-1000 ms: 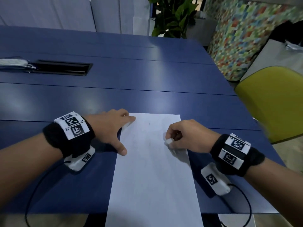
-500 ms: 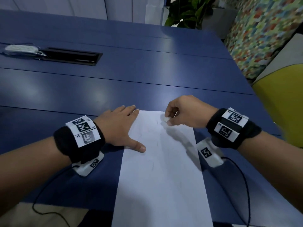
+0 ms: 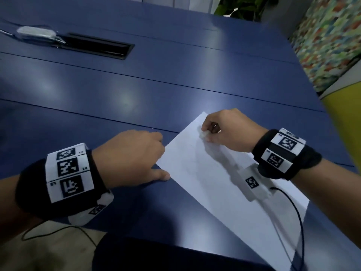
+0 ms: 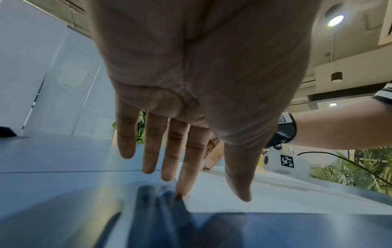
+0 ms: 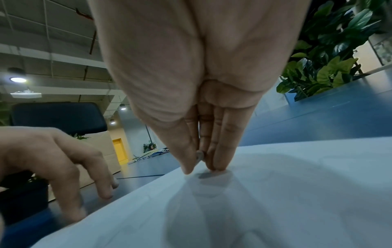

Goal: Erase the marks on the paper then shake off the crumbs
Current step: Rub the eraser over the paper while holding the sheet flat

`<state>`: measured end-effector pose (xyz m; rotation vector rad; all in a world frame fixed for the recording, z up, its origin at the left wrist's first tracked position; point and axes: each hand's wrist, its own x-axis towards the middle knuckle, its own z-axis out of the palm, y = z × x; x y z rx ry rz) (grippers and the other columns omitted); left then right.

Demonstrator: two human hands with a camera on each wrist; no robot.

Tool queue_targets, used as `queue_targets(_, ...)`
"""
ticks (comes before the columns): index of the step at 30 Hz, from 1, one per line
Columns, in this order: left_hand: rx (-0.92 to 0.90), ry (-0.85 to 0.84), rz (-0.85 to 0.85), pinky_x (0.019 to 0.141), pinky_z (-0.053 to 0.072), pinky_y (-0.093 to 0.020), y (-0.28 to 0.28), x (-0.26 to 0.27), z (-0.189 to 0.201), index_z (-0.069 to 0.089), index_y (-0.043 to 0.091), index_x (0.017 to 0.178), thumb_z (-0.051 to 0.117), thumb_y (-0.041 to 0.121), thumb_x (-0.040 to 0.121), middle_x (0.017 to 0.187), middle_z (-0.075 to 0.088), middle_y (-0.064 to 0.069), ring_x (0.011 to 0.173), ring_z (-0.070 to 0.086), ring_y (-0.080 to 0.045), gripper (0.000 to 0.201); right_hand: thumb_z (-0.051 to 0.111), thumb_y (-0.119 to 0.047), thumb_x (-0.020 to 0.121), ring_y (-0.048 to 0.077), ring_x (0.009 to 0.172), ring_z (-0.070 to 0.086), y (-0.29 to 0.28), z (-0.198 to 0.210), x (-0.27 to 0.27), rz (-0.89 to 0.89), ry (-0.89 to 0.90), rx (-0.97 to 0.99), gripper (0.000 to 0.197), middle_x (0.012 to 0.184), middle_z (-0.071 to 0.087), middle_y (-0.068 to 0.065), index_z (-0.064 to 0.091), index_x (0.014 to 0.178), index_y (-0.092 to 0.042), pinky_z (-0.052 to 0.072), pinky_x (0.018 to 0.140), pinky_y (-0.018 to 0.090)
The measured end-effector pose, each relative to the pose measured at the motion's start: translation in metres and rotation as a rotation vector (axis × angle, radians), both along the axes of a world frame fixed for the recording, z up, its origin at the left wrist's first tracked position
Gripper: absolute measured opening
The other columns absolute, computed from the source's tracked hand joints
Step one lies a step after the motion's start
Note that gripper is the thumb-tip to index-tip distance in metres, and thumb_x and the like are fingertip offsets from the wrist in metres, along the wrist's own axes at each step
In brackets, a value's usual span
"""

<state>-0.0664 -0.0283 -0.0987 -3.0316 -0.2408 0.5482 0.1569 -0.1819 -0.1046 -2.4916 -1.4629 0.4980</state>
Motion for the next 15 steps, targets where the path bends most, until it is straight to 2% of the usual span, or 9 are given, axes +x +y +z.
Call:
queue_targets(2,-0.047,-0.009,0.003,0.076,0.052,-0.038,-0.003,-0.002,0.002,0.057,0.028,0.082,0.051,0.08,0.087,0.107,0.054,0.013,0.083,0.057,-0.012,0.052,0.072,-0.021,0.092,0.011,0.095,0.068,-0.001,0.0,-0.007,0.037,0.023,0.018,0.015,0.098,0.074,-0.011,0.075,0.106,-0.025,0.057,0.087,0.033)
queue_targets(4,-0.141,-0.021,0.02,0.079,0.053,-0.038,-0.001,0.0,0.002,0.058,0.033,0.098,0.06,0.079,0.083,0.11,0.052,0.015,0.089,0.057,-0.01,0.048,0.073,-0.022,0.092,0.008,0.093,0.069,-0.004,-0.001,-0.013,0.08,0.046,0.022,0.015,0.097,0.074,-0.012,0.075,0.107,-0.025,0.057,0.088,0.031)
queue_targets(5,-0.179,-0.03,0.011,0.085,0.053,-0.038,0.002,0.003,0.0,0.057,0.037,0.112,0.064,0.08,0.08,0.118,0.05,0.016,0.099,0.057,-0.01,0.054,0.075,-0.024,0.092,0.007,0.093,0.069,-0.005,-0.002,-0.016,0.101,0.06,0.02,0.017,0.097,0.074,-0.012,0.075,0.108,-0.026,0.057,0.088,0.029)
queue_targets(7,-0.18,-0.015,-0.047,0.107,0.045,-0.04,0.012,0.01,-0.009,0.042,0.045,0.145,0.068,0.084,0.072,0.148,0.037,0.013,0.133,0.045,-0.015,0.087,0.077,-0.029,0.091,0.006,0.091,0.069,-0.008,-0.004,-0.023,0.147,0.067,0.018,0.019,0.096,0.074,-0.012,0.075,0.11,-0.027,0.056,0.087,0.027)
queue_targets(8,-0.165,0.022,-0.06,0.118,0.036,-0.043,0.016,0.013,-0.014,0.029,0.048,0.157,0.067,0.088,0.069,0.164,0.021,0.009,0.149,0.029,-0.018,0.103,0.077,-0.031,0.092,0.006,0.09,0.068,-0.009,-0.005,-0.026,0.164,0.065,0.02,0.019,0.096,0.074,-0.012,0.075,0.111,-0.029,0.056,0.086,0.026)
queue_targets(9,-0.157,0.07,-0.052,0.124,0.025,-0.046,0.02,0.016,-0.017,0.014,0.051,0.161,0.065,0.092,0.067,0.172,0.003,0.008,0.158,0.012,-0.021,0.114,0.077,-0.033,0.093,0.006,0.089,0.068,-0.011,-0.006,-0.029,0.175,0.064,0.029,0.019,0.096,0.074,-0.012,0.075,0.111,-0.029,0.056,0.086,0.025)
queue_targets(11,-0.172,0.141,-0.027,0.127,0.012,-0.05,0.026,0.02,-0.023,-0.005,0.059,0.16,0.061,0.097,0.064,0.173,-0.022,0.01,0.161,-0.009,-0.024,0.122,0.077,-0.036,0.094,0.003,0.086,0.066,-0.014,-0.007,-0.034,0.186,0.056,0.045,0.02,0.096,0.074,-0.013,0.076,0.113,-0.03,0.052,0.081,0.017)
queue_targets(13,-0.176,0.17,-0.032,0.128,0.006,-0.052,0.029,0.021,-0.026,-0.016,0.063,0.155,0.057,0.101,0.062,0.171,-0.029,0.009,0.161,-0.016,-0.026,0.124,0.076,-0.036,0.094,0.002,0.084,0.065,-0.015,-0.008,-0.04,0.206,0.04,0.051,0.021,0.096,0.075,-0.012,0.076,0.114,-0.028,0.049,0.078,0.014)
queue_targets(15,-0.168,0.185,-0.045,0.127,0.002,-0.053,0.03,0.02,-0.027,-0.021,0.065,0.152,0.056,0.103,0.058,0.169,-0.033,0.009,0.16,-0.02,-0.025,0.127,0.075,-0.035,0.094,0.004,0.084,0.066,-0.015,-0.01,-0.048,0.219,0.041,0.051,0.02,0.095,0.076,-0.012,0.076,0.112,-0.026,0.052,0.08,0.019)
